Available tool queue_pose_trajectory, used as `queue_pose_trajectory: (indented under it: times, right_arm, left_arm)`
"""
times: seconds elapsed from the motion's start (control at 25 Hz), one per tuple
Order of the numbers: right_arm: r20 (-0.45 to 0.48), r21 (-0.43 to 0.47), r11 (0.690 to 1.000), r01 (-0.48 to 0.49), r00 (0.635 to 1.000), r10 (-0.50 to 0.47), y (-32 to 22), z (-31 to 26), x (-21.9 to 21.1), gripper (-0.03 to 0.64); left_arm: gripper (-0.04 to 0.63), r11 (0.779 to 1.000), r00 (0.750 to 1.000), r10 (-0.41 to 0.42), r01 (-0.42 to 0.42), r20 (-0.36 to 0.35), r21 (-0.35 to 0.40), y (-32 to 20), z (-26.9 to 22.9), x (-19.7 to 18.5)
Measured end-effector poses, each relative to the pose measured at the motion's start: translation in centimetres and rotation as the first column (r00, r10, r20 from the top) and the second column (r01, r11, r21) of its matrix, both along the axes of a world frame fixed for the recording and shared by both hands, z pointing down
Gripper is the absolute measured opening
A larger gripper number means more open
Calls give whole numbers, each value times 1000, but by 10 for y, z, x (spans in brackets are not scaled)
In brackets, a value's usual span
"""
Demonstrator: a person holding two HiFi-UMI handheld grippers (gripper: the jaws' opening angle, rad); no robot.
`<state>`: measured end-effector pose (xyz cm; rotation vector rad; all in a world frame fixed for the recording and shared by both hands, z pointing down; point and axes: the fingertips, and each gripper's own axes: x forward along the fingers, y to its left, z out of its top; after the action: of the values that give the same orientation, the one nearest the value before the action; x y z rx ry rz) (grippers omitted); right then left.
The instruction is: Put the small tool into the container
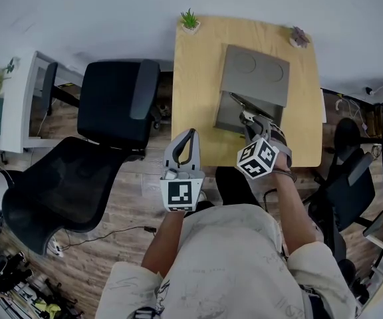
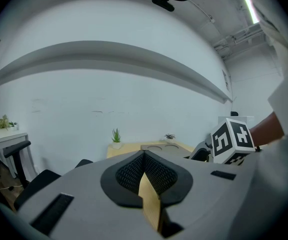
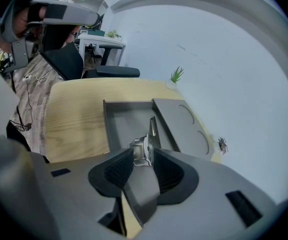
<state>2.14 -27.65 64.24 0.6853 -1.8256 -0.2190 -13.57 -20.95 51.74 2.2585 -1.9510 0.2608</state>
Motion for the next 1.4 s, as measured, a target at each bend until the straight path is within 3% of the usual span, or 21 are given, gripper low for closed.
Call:
queue_pose_trajectory:
  times: [0.8, 1.4]
  right_arm:
    - [160, 18, 989, -150, 976, 145, 31, -34, 20, 141]
    - [310, 33, 956, -291, 912, 267, 49, -65, 45, 141]
  left_arm:
    - [6, 997, 996, 75, -76, 39, 34, 27, -24, 21]
    - [5, 992, 993, 102, -105, 52, 65, 39, -39, 24]
